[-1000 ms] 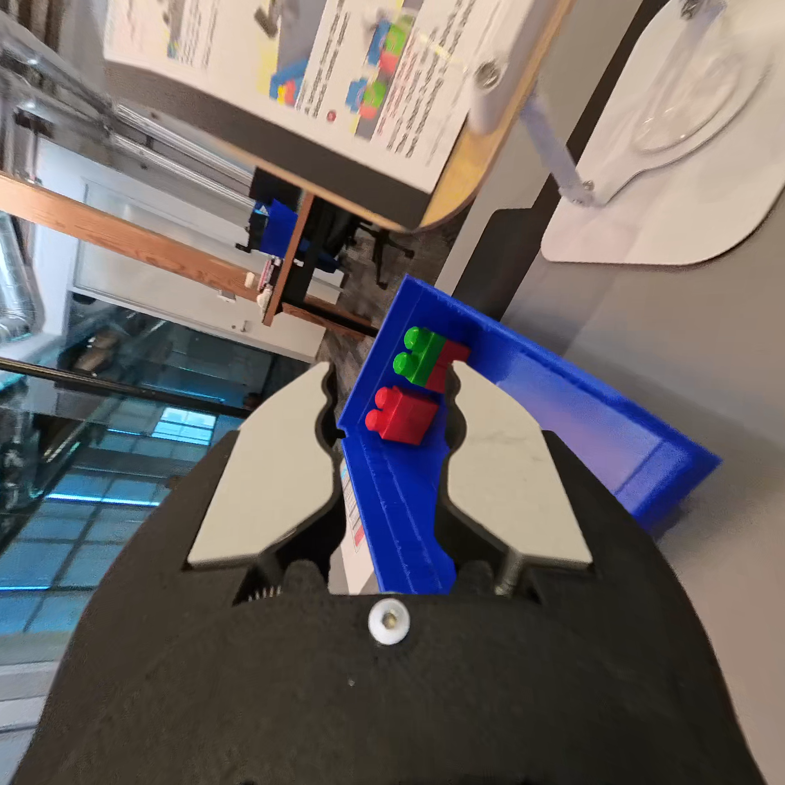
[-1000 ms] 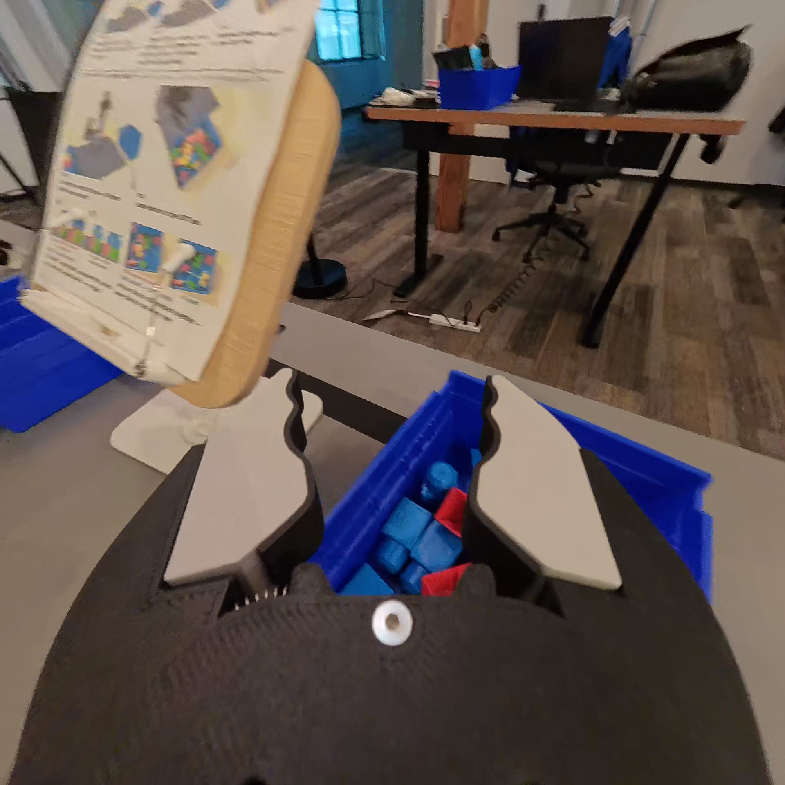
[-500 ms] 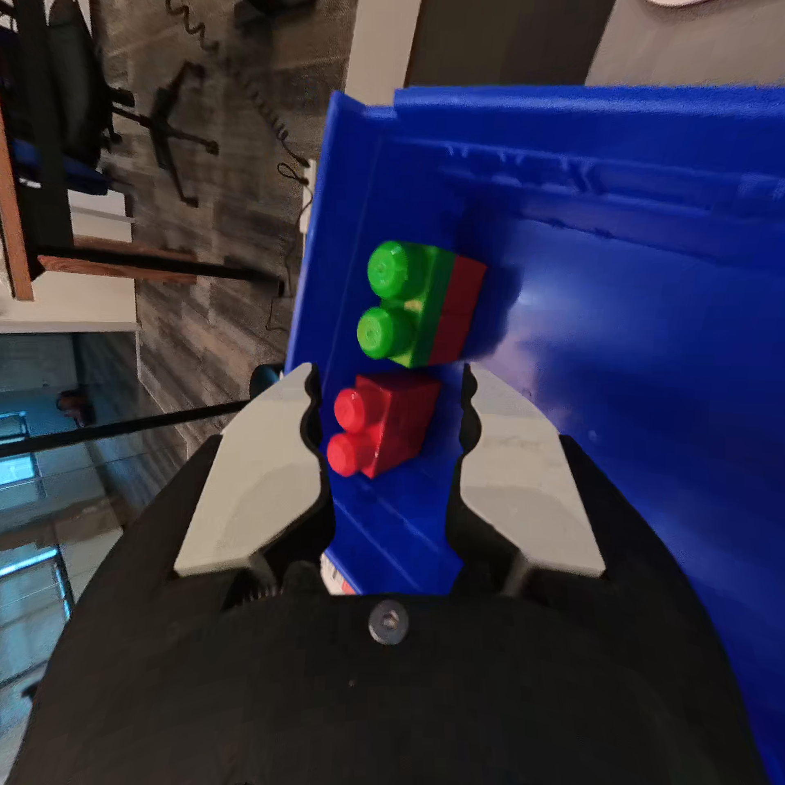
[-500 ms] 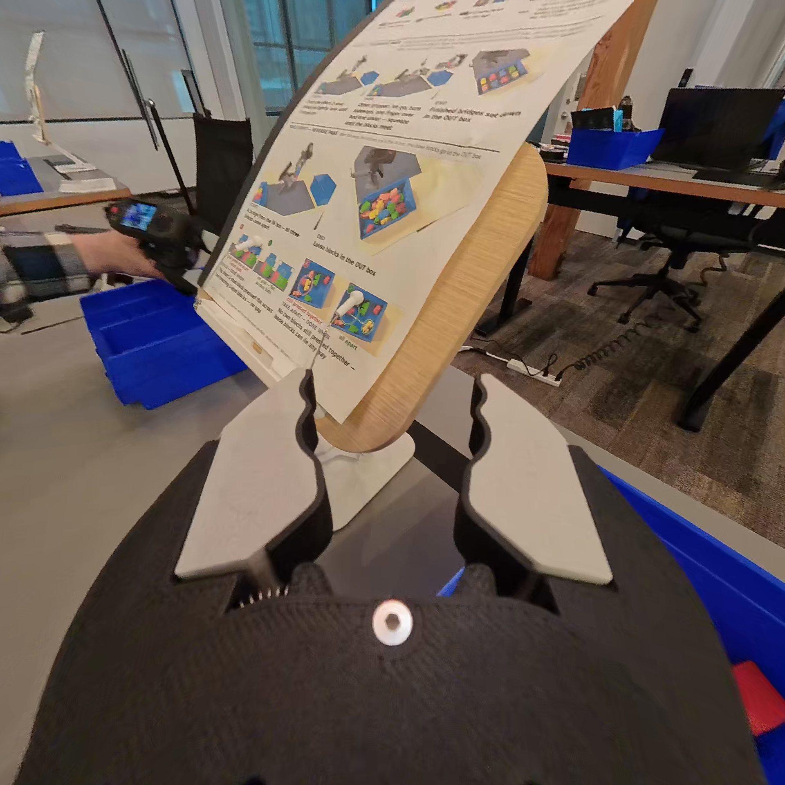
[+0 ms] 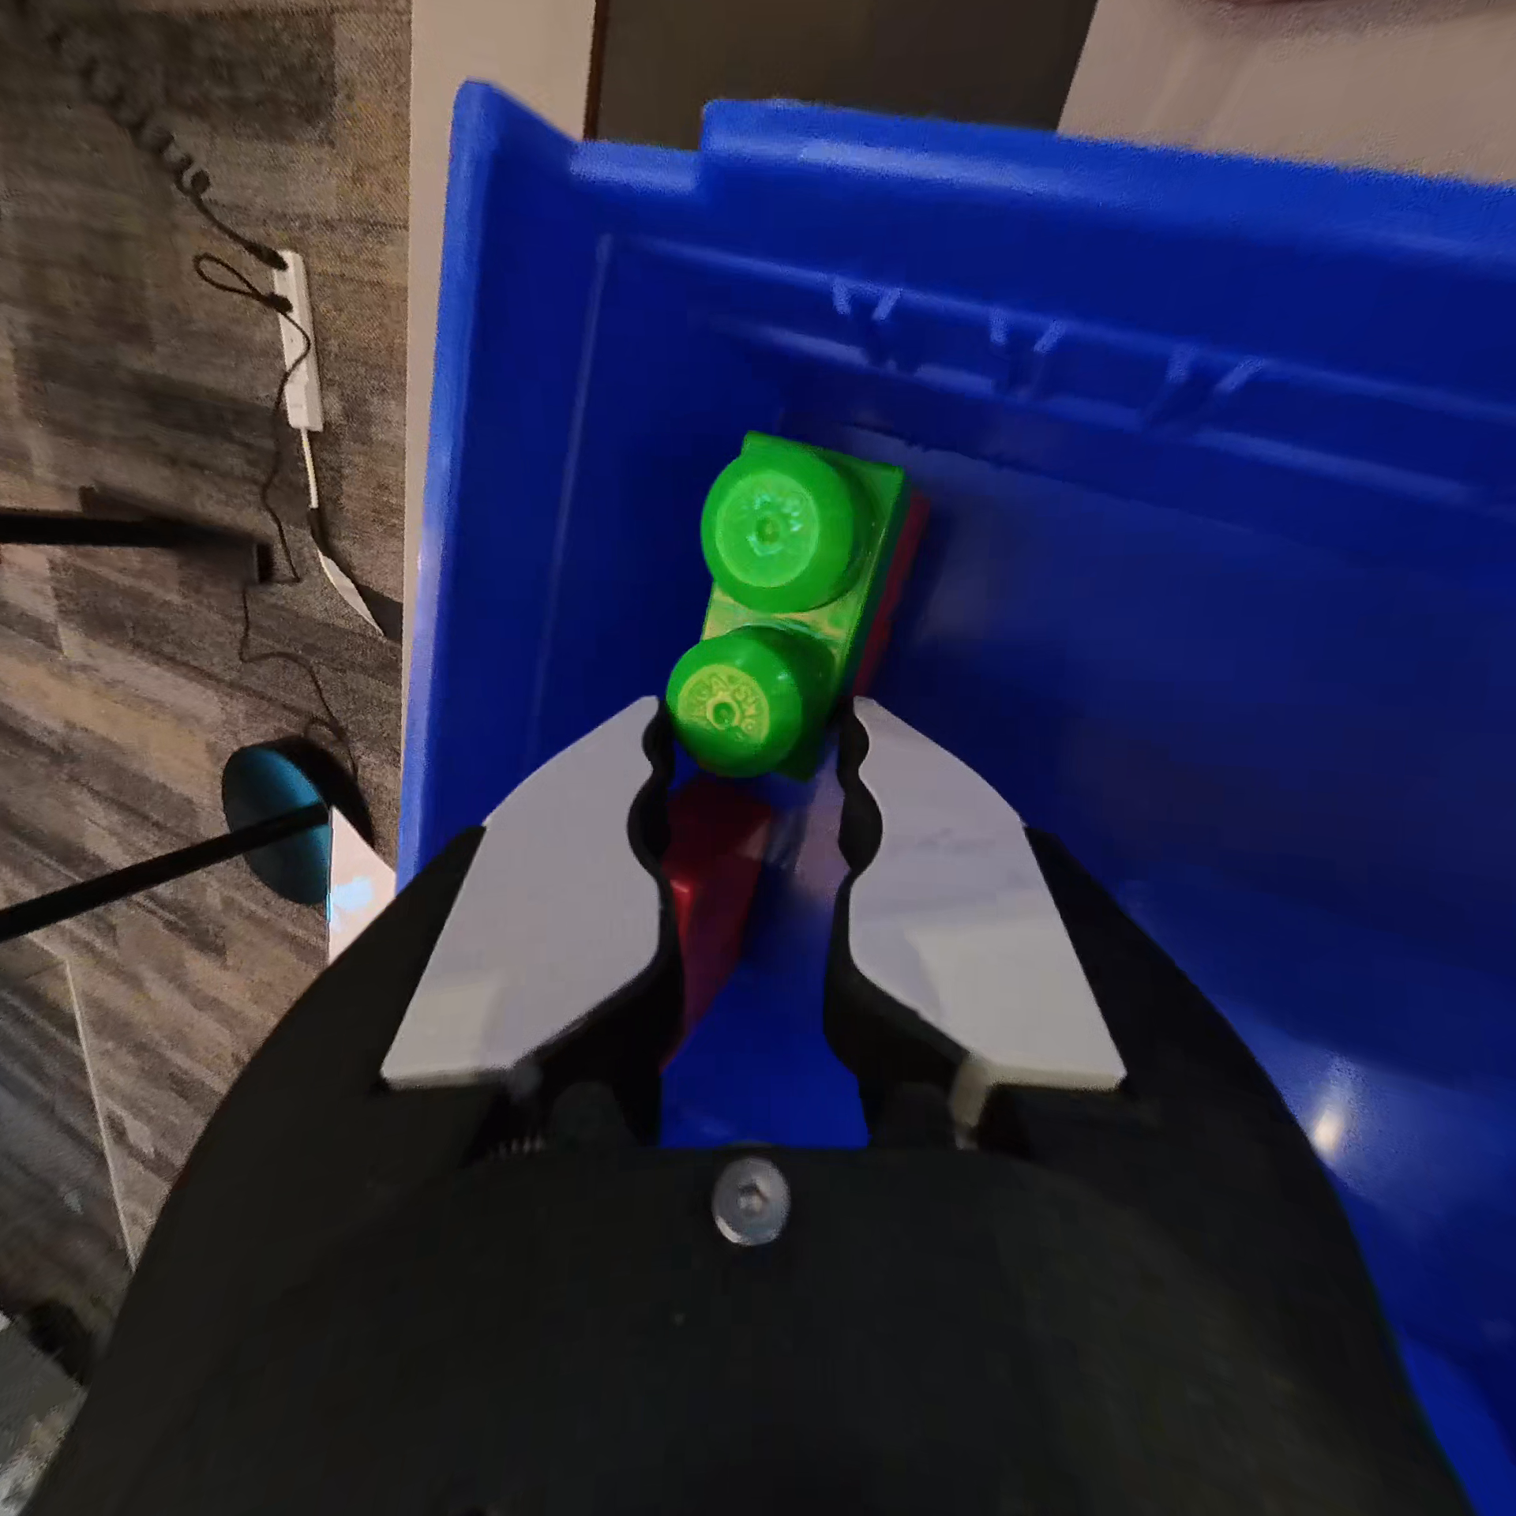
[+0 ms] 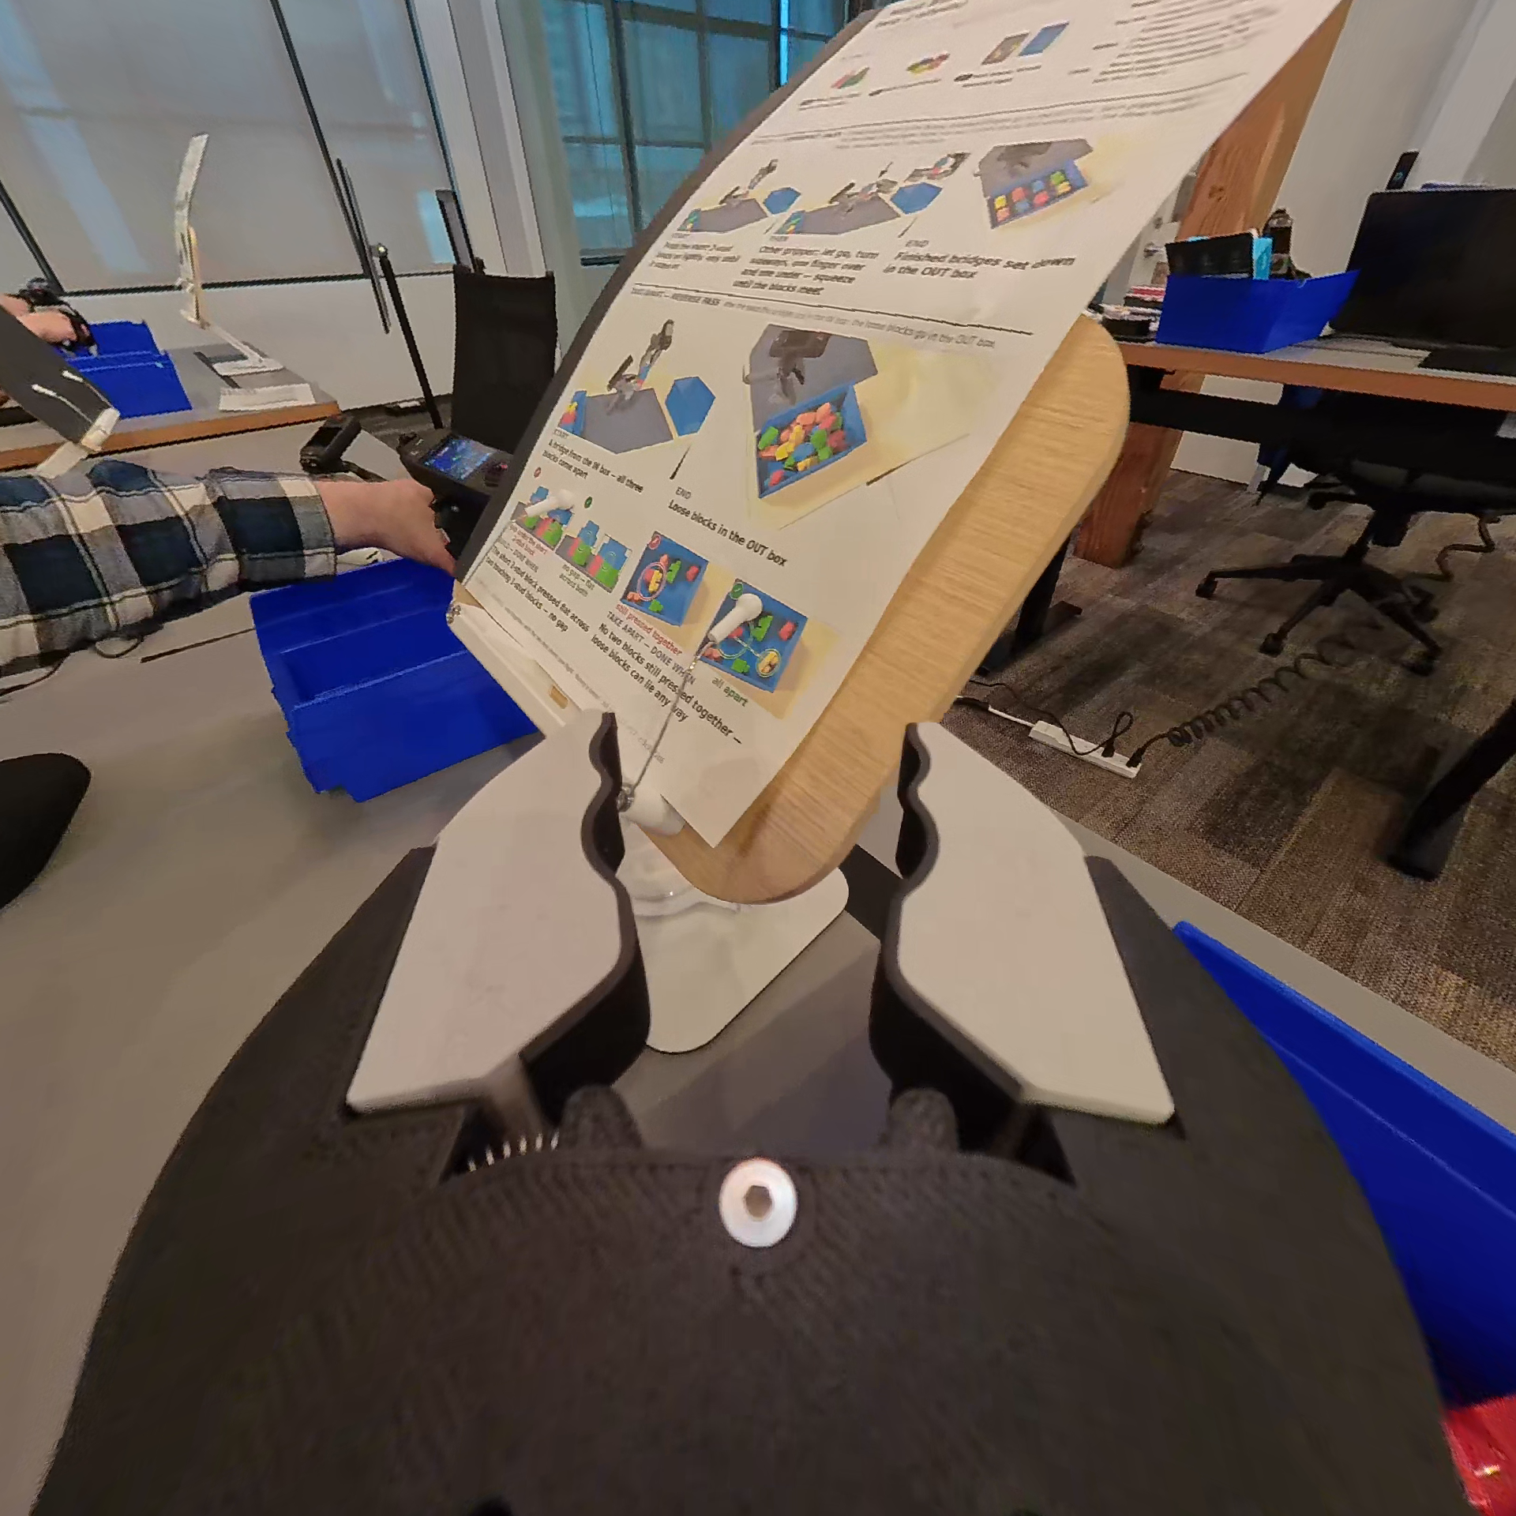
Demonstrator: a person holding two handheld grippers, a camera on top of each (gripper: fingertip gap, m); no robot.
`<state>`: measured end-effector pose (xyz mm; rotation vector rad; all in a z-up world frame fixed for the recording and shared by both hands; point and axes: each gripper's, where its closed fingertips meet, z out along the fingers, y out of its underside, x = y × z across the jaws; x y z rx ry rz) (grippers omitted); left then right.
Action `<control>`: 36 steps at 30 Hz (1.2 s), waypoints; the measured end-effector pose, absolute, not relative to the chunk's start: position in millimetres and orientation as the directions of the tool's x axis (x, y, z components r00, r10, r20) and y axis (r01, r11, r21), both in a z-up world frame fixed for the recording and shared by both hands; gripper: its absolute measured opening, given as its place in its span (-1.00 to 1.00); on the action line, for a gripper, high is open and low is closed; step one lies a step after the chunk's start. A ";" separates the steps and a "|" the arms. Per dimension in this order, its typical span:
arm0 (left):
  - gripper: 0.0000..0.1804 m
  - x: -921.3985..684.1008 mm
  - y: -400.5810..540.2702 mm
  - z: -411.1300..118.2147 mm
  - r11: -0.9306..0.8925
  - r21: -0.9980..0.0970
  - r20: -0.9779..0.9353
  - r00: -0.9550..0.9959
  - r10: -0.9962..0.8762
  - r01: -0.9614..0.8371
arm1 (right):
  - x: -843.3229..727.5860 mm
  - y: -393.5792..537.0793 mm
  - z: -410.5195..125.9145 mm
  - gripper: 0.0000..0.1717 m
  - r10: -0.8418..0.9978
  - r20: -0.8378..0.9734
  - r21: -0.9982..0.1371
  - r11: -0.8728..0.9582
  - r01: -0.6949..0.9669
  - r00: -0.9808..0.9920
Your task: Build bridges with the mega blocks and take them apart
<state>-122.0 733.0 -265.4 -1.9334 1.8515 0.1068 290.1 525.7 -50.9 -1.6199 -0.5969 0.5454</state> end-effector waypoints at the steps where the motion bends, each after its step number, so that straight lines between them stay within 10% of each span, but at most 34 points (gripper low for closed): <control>1: -0.61 -121.4 730.3 -264.0 0.012 -0.274 -0.366 0.093 -0.926 -0.962 | 287.3 524.1 -49.6 -0.23 0.663 -0.007 -0.992 -0.099 0.078 0.749; 11: -0.62 -143.3 650.9 -187.8 -0.080 -0.388 -0.333 0.221 -0.917 -0.918 | 188.6 468.1 -24.1 -0.29 0.836 0.151 -0.980 0.054 0.193 0.528; 24: -0.63 -0.7 450.0 -117.5 0.240 -0.129 -0.332 -0.186 -0.925 -0.962 | 40.8 419.7 -113.7 -0.39 0.950 0.064 -0.896 -0.081 0.436 0.306; 36: -0.40 37.6 464.1 -93.3 0.255 -0.156 -0.450 -0.161 -0.879 -0.954 | 63.7 443.2 -95.1 -0.58 0.932 -0.022 -0.955 -0.126 0.269 0.361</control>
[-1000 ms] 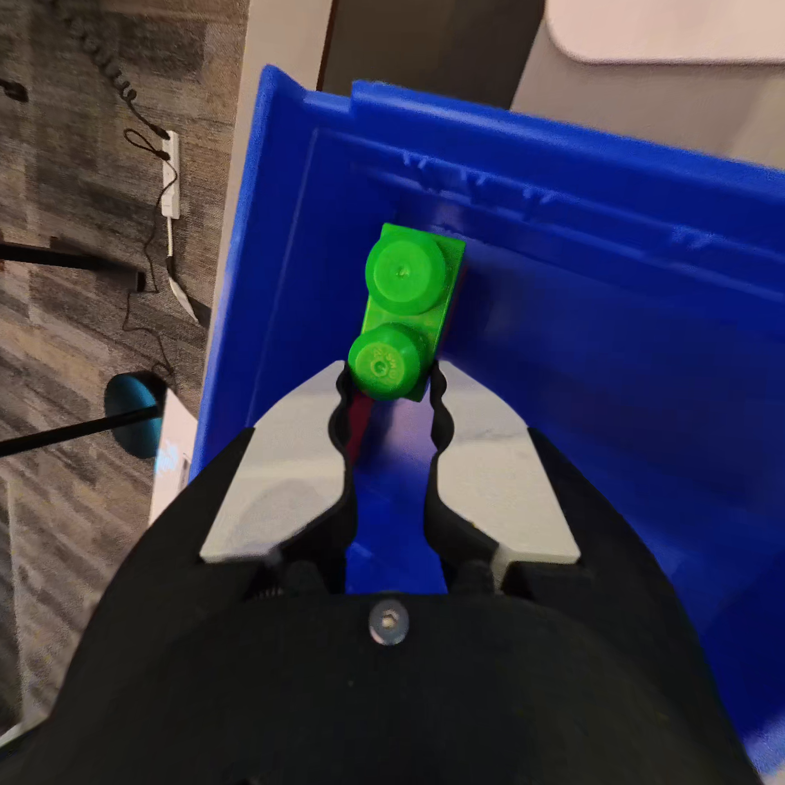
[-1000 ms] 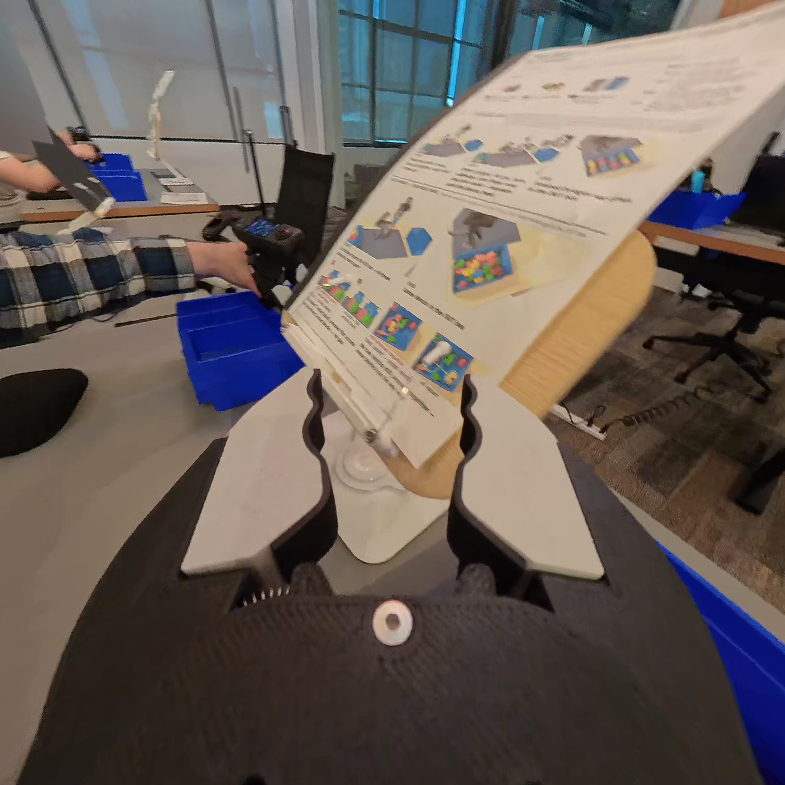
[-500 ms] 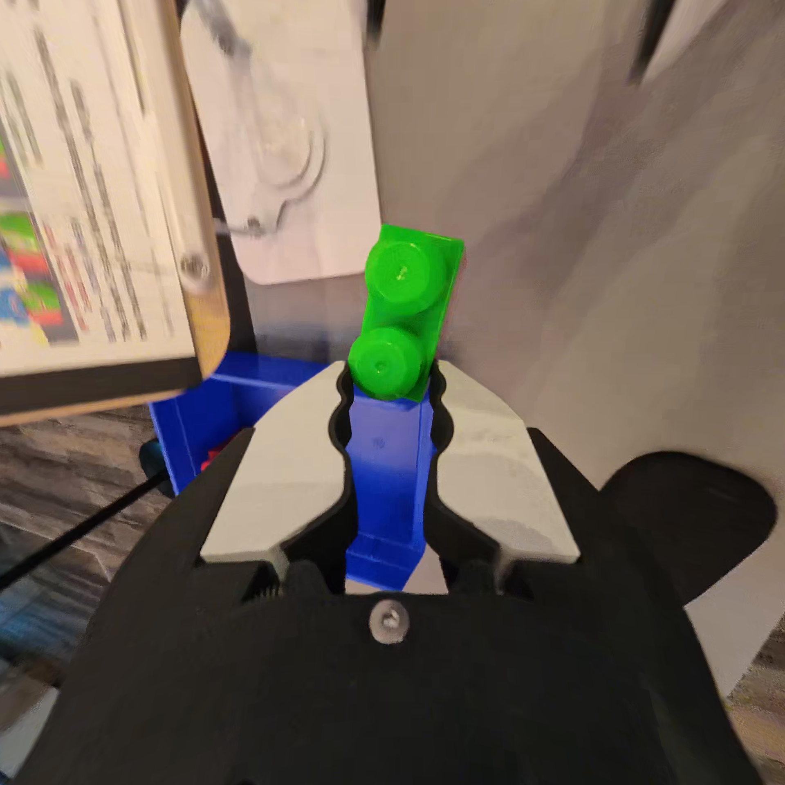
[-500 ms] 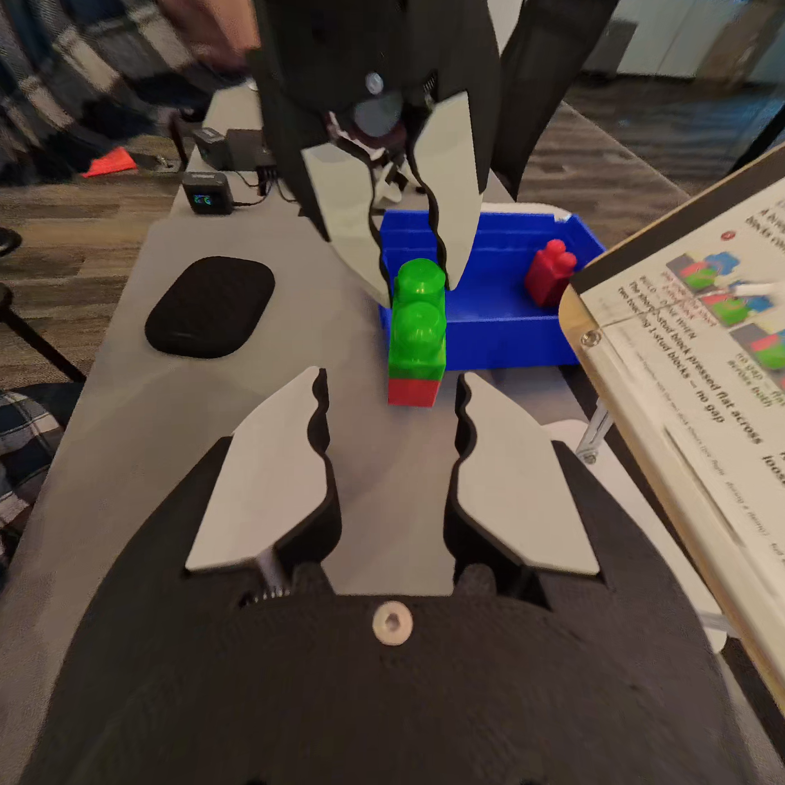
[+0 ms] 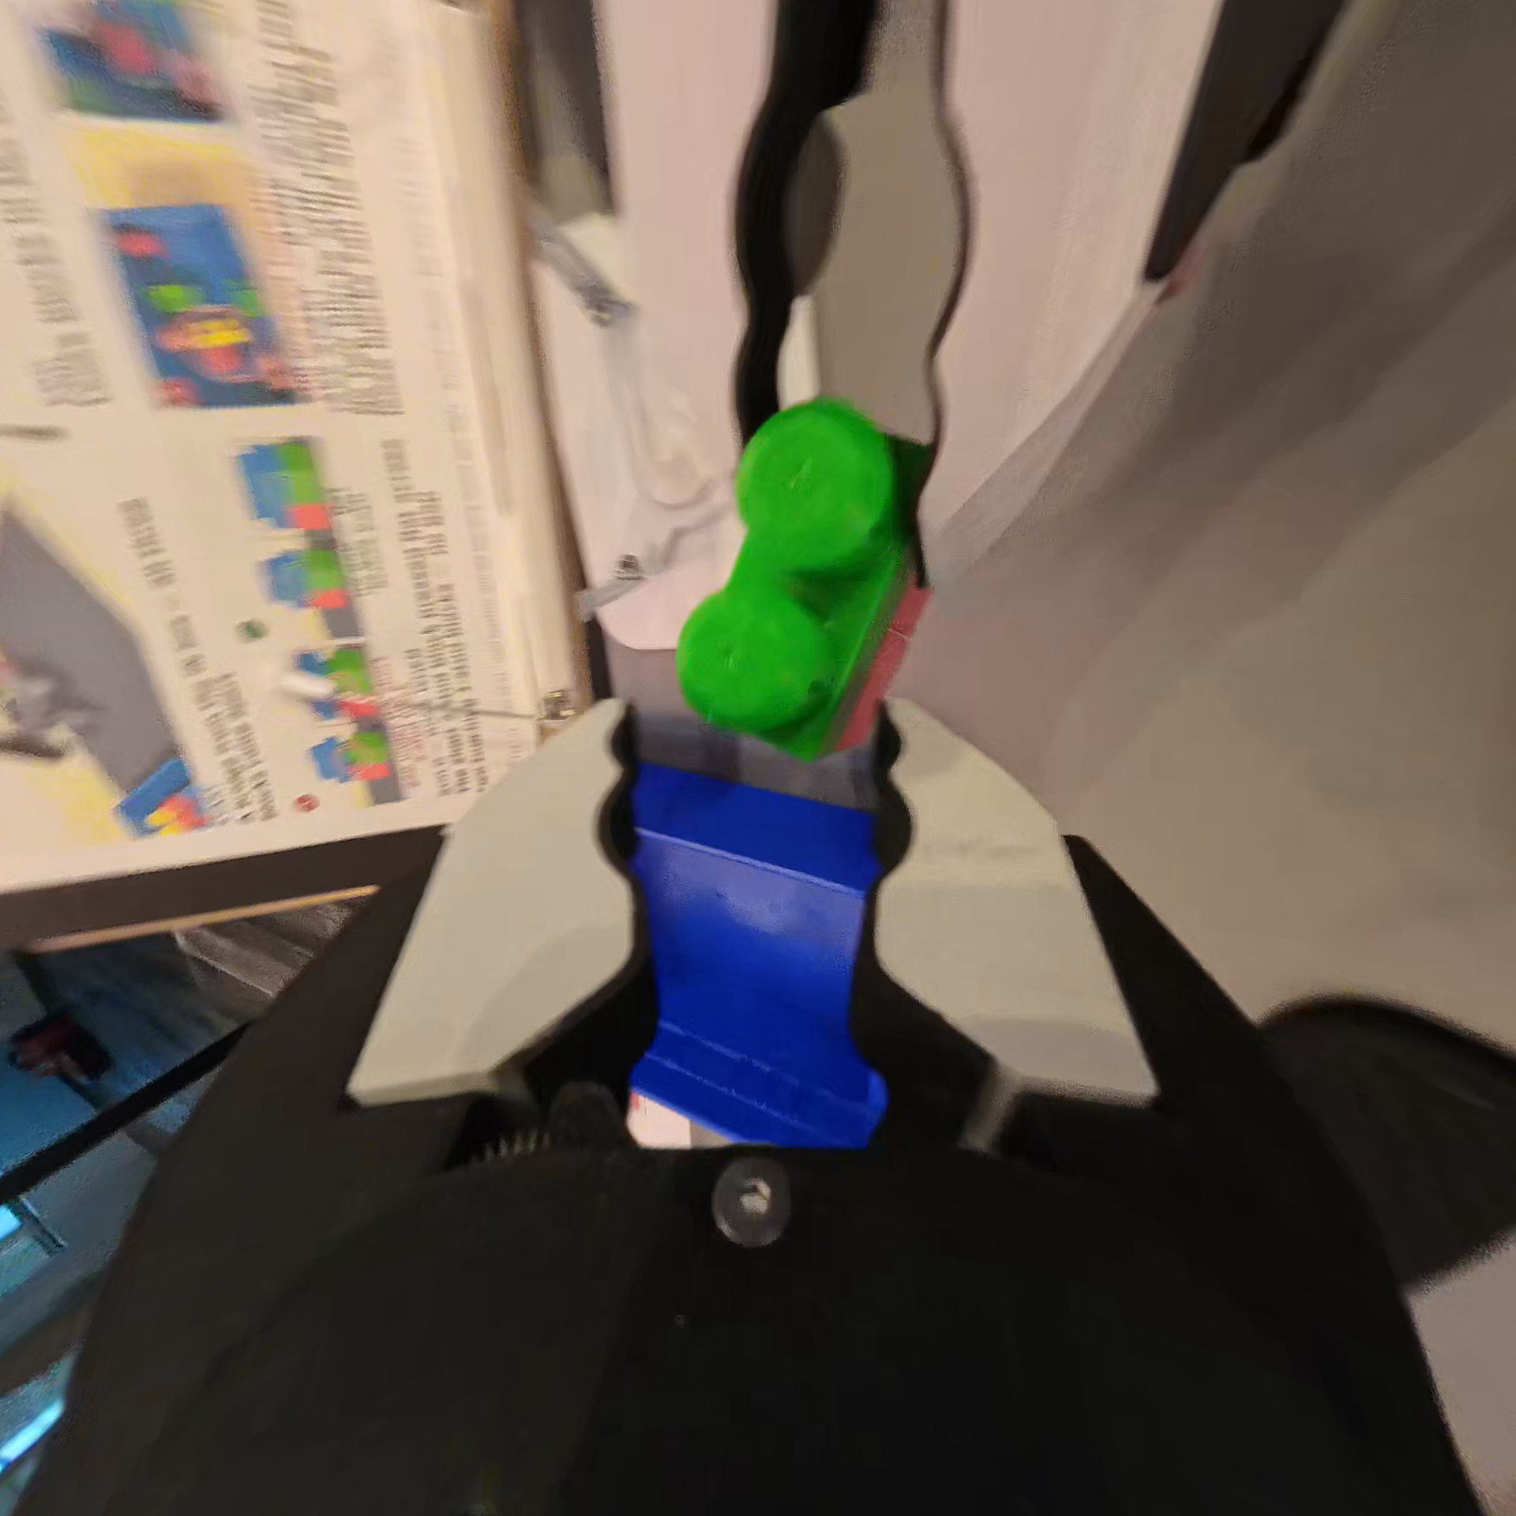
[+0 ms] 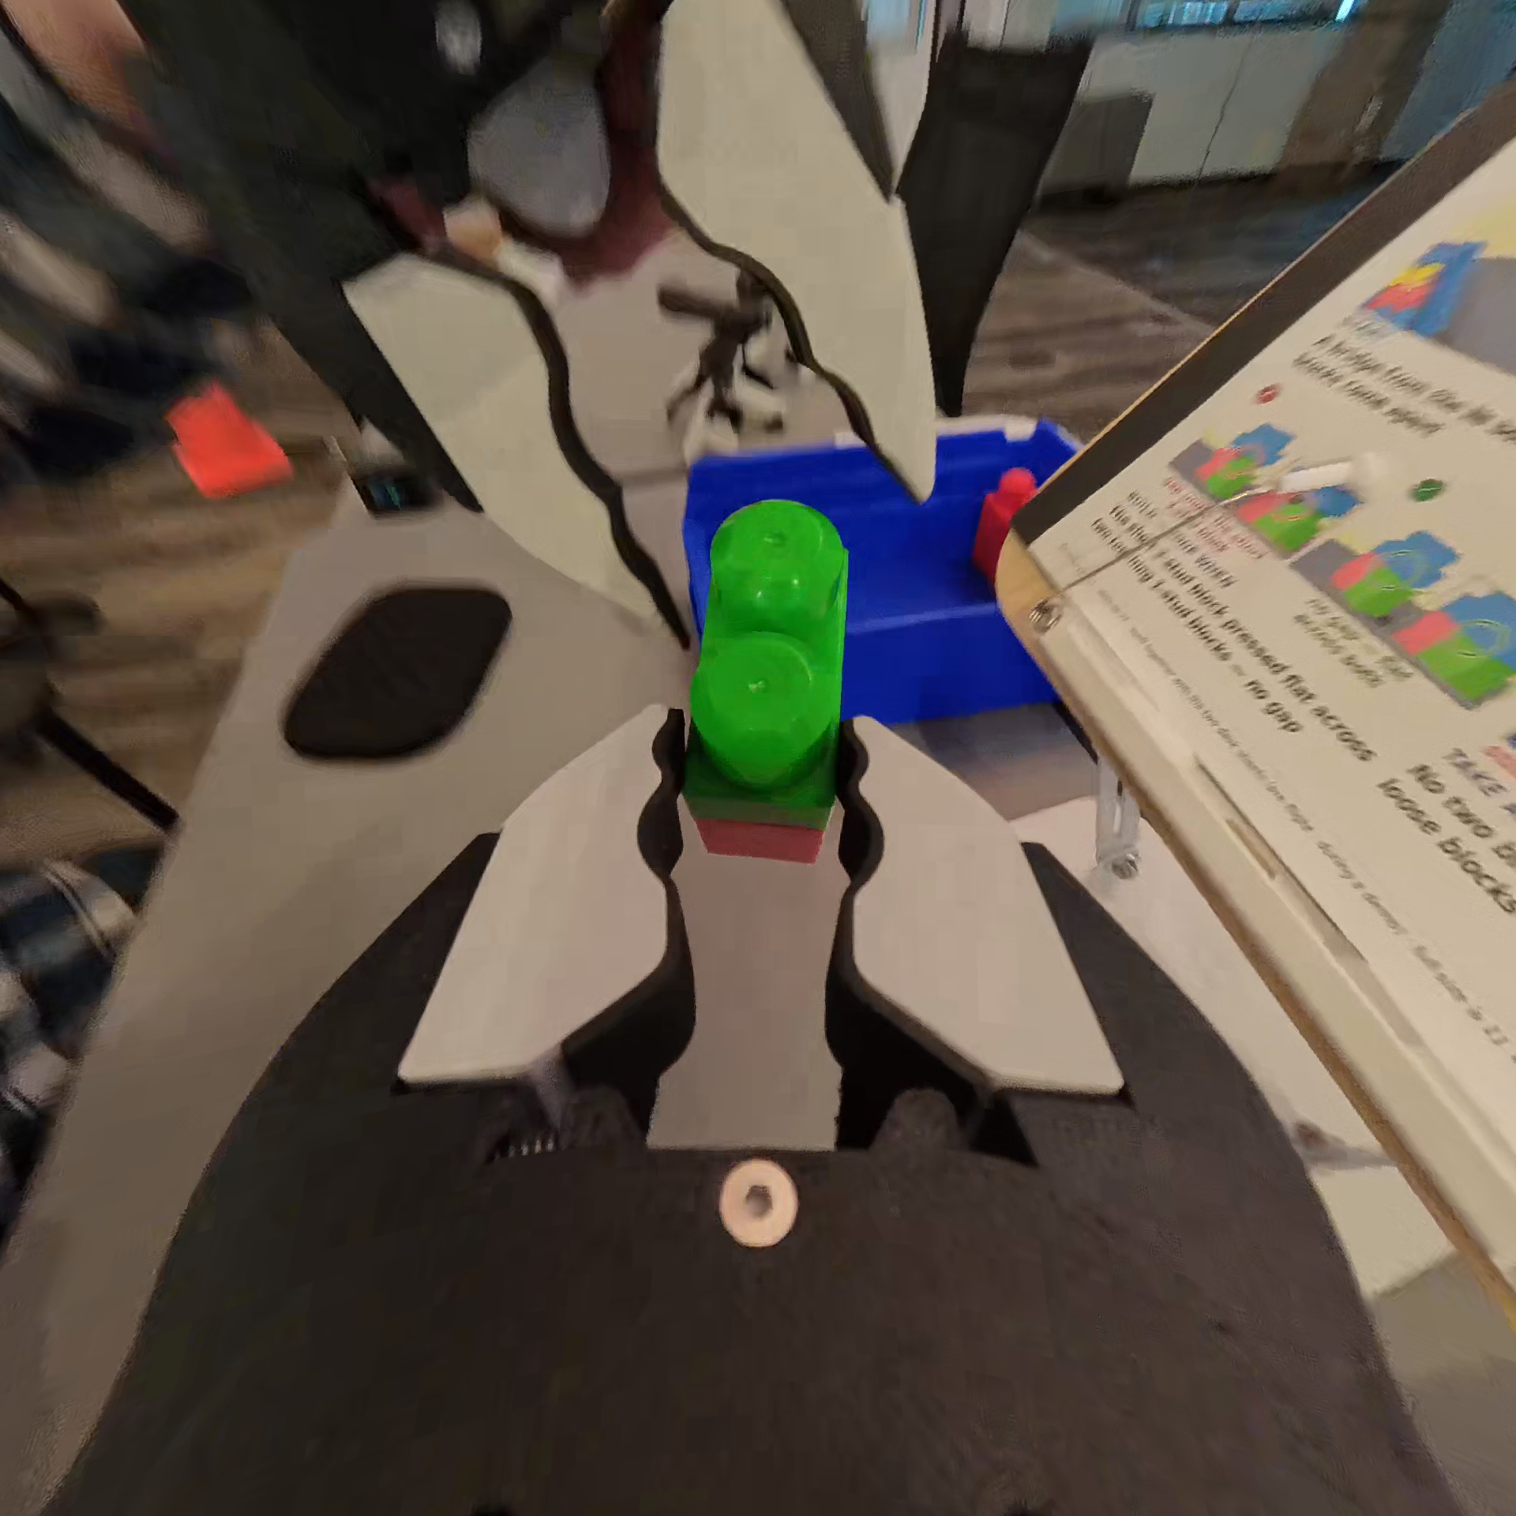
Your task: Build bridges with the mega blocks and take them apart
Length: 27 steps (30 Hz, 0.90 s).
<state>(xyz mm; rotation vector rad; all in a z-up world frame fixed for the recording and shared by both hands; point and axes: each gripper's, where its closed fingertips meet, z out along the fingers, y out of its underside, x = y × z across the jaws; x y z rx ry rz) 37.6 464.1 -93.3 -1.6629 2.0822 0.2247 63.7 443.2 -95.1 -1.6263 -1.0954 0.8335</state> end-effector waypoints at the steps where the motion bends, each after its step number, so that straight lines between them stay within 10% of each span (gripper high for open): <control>1: -0.22 38.9 471.4 -84.3 0.241 -0.218 -0.491 -0.107 -0.864 -0.946 | 70.0 446.0 -83.8 -0.58 0.930 -0.084 -0.971 -0.157 0.179 0.358; 7: 0.17 63.2 474.2 -39.5 0.357 -0.641 -0.660 0.252 -0.707 -0.679 | 105.9 448.7 -26.6 -0.58 0.911 -0.397 -0.879 -0.342 -0.332 0.110; 27: 0.06 100.8 443.7 -10.0 0.744 -0.535 -0.829 0.421 -0.369 -0.401 | 103.7 430.2 -14.8 -0.59 0.794 -0.491 -0.636 -0.608 -0.474 -0.359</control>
